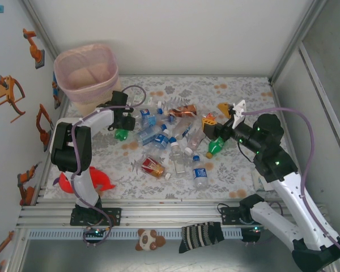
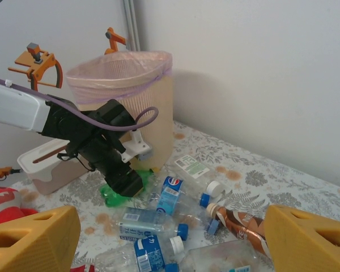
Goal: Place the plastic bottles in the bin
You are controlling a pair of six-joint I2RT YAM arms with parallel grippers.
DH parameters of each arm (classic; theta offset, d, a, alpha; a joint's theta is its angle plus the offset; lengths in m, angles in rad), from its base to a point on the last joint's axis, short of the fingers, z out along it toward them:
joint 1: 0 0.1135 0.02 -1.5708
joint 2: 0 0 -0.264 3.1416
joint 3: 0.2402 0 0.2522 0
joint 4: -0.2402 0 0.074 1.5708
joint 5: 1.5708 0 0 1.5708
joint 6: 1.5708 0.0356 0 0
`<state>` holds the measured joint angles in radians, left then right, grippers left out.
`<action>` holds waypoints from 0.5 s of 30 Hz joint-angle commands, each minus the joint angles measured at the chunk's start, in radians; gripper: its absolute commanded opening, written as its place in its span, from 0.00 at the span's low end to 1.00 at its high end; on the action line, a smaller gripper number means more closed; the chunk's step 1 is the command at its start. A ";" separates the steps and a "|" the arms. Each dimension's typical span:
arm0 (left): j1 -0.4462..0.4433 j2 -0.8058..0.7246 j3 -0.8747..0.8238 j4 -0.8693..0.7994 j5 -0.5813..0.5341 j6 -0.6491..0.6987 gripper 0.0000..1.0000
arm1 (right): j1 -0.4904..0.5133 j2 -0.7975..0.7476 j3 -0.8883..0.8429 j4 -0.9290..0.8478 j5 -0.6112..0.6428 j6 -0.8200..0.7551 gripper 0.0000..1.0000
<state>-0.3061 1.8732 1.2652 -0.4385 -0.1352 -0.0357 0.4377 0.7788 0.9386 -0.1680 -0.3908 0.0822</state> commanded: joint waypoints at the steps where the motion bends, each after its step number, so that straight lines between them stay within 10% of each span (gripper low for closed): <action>1: 0.009 0.012 0.018 -0.026 0.005 0.013 0.62 | 0.004 -0.014 -0.007 0.032 0.009 0.007 0.83; 15: 0.000 -0.080 -0.001 -0.055 0.024 0.015 0.60 | 0.004 -0.028 -0.011 0.028 0.010 0.009 0.83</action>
<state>-0.3061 1.8614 1.2659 -0.4526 -0.1299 -0.0334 0.4377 0.7662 0.9348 -0.1677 -0.3904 0.0822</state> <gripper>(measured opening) 0.602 0.832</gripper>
